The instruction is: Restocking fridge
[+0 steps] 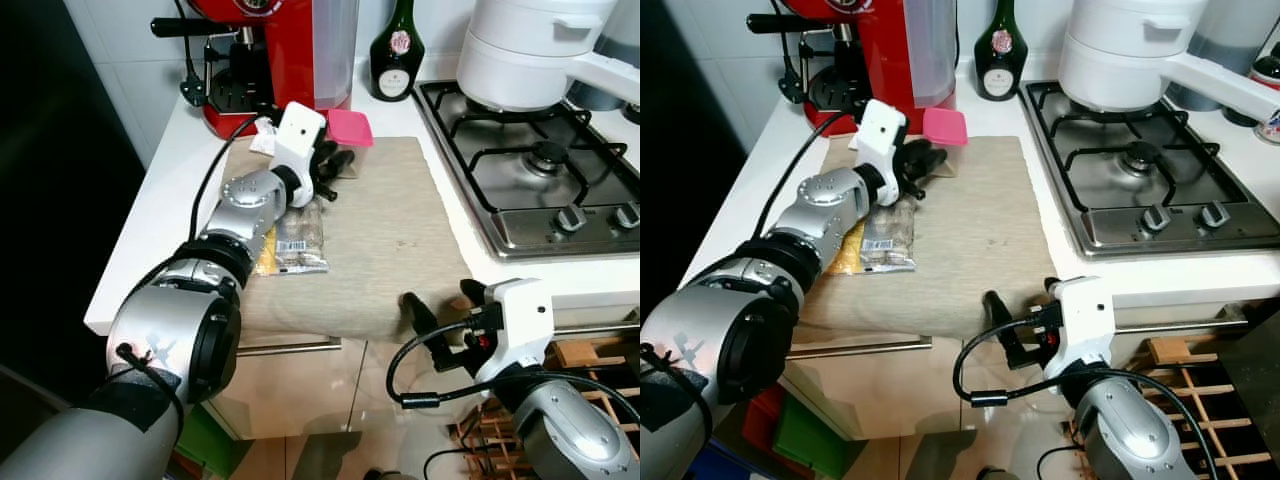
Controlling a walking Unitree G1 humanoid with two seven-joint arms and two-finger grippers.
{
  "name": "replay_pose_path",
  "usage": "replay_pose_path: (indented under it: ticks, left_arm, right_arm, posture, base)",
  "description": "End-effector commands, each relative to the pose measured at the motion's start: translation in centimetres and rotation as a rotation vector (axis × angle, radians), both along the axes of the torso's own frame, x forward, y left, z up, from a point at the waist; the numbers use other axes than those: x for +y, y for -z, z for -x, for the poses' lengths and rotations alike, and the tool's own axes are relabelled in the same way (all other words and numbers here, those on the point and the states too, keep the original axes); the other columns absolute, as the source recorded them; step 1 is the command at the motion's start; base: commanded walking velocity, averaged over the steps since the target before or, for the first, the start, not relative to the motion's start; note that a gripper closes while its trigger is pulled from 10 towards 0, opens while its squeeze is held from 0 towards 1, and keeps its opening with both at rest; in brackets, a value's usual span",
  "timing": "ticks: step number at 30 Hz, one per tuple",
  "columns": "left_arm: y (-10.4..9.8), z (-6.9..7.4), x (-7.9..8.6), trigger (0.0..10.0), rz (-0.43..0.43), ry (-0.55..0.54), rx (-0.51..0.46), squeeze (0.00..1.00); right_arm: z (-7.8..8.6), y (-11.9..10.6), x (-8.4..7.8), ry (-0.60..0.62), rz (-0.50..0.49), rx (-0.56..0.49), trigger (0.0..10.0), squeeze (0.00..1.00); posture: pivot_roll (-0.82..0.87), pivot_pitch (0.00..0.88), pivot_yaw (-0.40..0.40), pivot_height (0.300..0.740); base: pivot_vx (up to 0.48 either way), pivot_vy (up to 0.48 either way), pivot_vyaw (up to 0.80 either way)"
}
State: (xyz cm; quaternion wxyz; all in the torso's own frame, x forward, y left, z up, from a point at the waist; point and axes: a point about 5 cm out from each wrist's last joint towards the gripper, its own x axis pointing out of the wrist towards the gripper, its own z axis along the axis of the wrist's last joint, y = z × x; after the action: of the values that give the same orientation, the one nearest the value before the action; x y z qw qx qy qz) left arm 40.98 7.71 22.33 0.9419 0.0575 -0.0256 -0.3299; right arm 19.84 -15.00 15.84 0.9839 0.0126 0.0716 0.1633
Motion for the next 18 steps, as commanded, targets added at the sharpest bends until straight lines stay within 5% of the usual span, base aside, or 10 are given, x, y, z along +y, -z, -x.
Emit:
replay_pose_path:
  ticks: [1,11,18]
  left_arm:
    - [-1.8,-0.2,0.1,10.0,0.016,-0.006,-0.062,0.00]
    - [-0.3,0.1,1.8,10.0,0.027,0.042,-0.009,0.00]
    - [2.8,2.2,4.4,10.0,0.061,-0.004,0.018,0.00]
  right_arm:
    - [0.1,0.9,0.4,-0.020,-0.011,0.056,10.0,0.00]
    - [-0.3,1.3,0.5,-0.022,0.004,0.073,10.0,0.00]
    - [-1.6,0.9,0.3,-0.005,-0.013,0.025,10.0,0.00]
  posture:
    - [-0.37,0.103,0.079,0.740]
    - [-0.35,0.089,0.076,0.740]
    - [-0.30,0.059,0.074,0.740]
  base:
    - [0.000,0.000,0.00]
    - [0.000,0.000,0.00]
    - [0.000,0.000,0.00]
